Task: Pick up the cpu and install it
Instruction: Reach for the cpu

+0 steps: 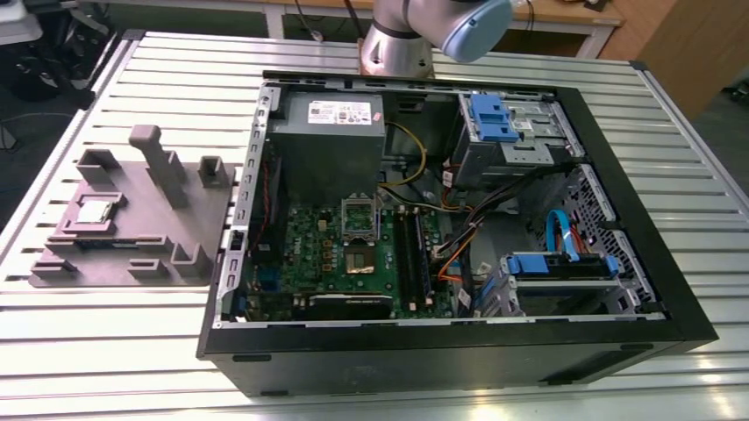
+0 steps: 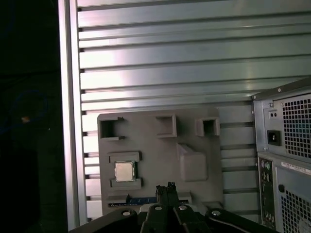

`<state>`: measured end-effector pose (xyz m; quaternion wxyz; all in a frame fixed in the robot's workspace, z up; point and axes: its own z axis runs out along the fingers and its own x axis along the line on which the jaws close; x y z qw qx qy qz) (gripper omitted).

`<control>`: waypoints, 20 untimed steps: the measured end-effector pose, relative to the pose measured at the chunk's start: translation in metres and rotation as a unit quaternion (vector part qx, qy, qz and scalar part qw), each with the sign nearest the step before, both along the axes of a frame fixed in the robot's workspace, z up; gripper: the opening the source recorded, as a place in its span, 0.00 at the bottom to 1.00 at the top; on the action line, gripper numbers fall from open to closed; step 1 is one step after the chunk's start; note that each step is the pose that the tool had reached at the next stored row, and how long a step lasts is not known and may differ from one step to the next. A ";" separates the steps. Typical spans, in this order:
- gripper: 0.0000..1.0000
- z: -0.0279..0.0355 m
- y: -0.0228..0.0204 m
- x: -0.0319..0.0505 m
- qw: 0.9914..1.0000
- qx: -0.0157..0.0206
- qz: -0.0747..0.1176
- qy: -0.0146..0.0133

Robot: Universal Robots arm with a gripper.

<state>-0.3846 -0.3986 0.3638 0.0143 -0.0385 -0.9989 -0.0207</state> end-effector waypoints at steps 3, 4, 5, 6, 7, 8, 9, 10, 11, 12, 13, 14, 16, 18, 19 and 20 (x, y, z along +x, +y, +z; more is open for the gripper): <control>0.11 -0.0024 0.0000 -0.0116 1.000 0.000 0.000 0.000; 0.11 -0.0034 0.0000 -0.0158 1.000 0.000 0.000 0.000; 0.11 -0.0045 0.0000 -0.0194 1.000 0.000 0.000 0.000; 0.11 -0.0057 0.0000 -0.0228 1.000 0.000 0.000 0.000; 0.11 -0.0070 0.0000 -0.0260 1.000 0.000 0.000 0.000; 0.11 -0.0086 0.0000 -0.0292 1.000 0.000 0.000 0.000; 0.11 -0.0099 0.0000 -0.0325 1.000 0.000 0.000 0.000; 0.11 -0.0109 0.0000 -0.0361 1.000 0.000 0.000 0.000; 0.11 -0.0116 0.0000 -0.0393 1.000 0.000 0.000 0.001; 0.11 -0.0119 0.0000 -0.0420 1.000 0.000 0.000 0.001; 0.11 -0.0121 0.0000 -0.0440 1.000 0.000 0.000 0.001; 0.11 -0.0122 0.0000 -0.0455 1.000 0.000 0.000 0.001; 0.11 -0.0123 0.0000 -0.0523 1.000 0.000 0.000 0.001; 0.11 -0.0123 0.0000 -0.0562 1.000 0.000 0.000 0.001; 0.11 -0.0123 0.0000 -0.0579 1.000 0.000 0.000 0.001; 0.11 -0.0123 0.0000 -0.0595 1.000 0.000 0.000 0.001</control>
